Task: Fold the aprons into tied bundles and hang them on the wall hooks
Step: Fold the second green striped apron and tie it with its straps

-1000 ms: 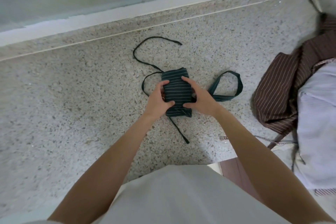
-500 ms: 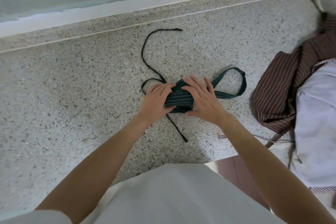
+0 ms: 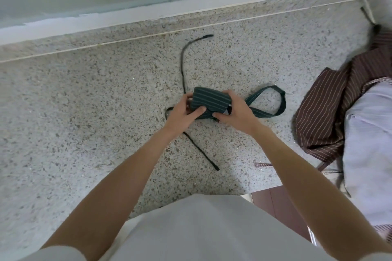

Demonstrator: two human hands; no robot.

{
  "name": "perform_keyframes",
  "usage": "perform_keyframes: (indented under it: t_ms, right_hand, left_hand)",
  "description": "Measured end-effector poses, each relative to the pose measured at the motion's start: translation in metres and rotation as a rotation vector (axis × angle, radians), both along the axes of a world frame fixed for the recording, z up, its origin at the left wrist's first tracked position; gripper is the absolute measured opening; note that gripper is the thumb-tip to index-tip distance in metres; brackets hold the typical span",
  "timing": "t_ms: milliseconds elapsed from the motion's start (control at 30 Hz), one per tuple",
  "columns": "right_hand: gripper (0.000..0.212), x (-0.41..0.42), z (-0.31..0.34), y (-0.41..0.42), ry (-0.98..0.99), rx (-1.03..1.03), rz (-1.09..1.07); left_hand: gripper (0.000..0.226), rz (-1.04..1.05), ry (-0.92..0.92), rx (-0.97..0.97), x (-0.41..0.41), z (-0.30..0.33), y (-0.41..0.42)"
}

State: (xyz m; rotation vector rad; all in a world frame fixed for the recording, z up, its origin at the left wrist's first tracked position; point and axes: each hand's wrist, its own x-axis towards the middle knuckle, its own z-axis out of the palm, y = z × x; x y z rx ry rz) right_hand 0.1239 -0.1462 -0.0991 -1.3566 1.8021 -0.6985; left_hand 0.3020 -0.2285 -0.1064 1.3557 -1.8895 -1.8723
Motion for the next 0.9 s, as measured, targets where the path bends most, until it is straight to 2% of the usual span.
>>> perform_keyframes:
  t_ms: [33, 100, 233, 400, 500, 633, 733, 800, 900]
  right_hand:
    - [0.049, 0.005, 0.006, 0.000, -0.055, 0.002, -0.079]
    - [0.049, 0.015, 0.022, 0.003, -0.168, 0.017, -0.207]
    - [0.042, 0.031, 0.041, 0.018, -0.520, 0.090, -0.419]
    - [0.044, 0.045, 0.054, 0.039, -0.615, 0.072, -0.606]
    - [0.044, 0.050, 0.057, 0.049, -0.573, 0.051, -0.731]
    - [0.040, 0.063, 0.064, 0.055, -0.512, 0.027, -0.791]
    - [0.039, 0.080, 0.071, 0.058, -0.357, -0.045, -0.753]
    - [0.040, 0.091, 0.075, 0.057, -0.234, -0.090, -0.749]
    - [0.045, 0.104, 0.080, 0.050, -0.062, -0.119, -0.758]
  left_hand:
    - [0.039, 0.073, 0.031, 0.062, 0.000, 0.005, 0.002]
    - [0.039, 0.170, 0.072, 0.063, 0.002, 0.017, 0.007]
    - [0.036, 0.372, 0.198, 0.092, 0.012, 0.040, 0.025]
    - [0.019, 0.260, 0.055, -0.118, 0.044, 0.043, 0.041]
    - [0.010, 0.177, 0.002, -0.188, 0.070, 0.048, 0.055]
    - [0.003, 0.072, -0.134, -0.293, 0.094, 0.048, 0.065]
    - [0.008, -0.018, -0.254, -0.697, 0.109, 0.046, 0.061]
    - [0.009, -0.085, -0.248, -0.934, 0.117, 0.046, 0.059]
    - [0.008, -0.213, -0.174, -1.049, 0.122, 0.054, 0.065]
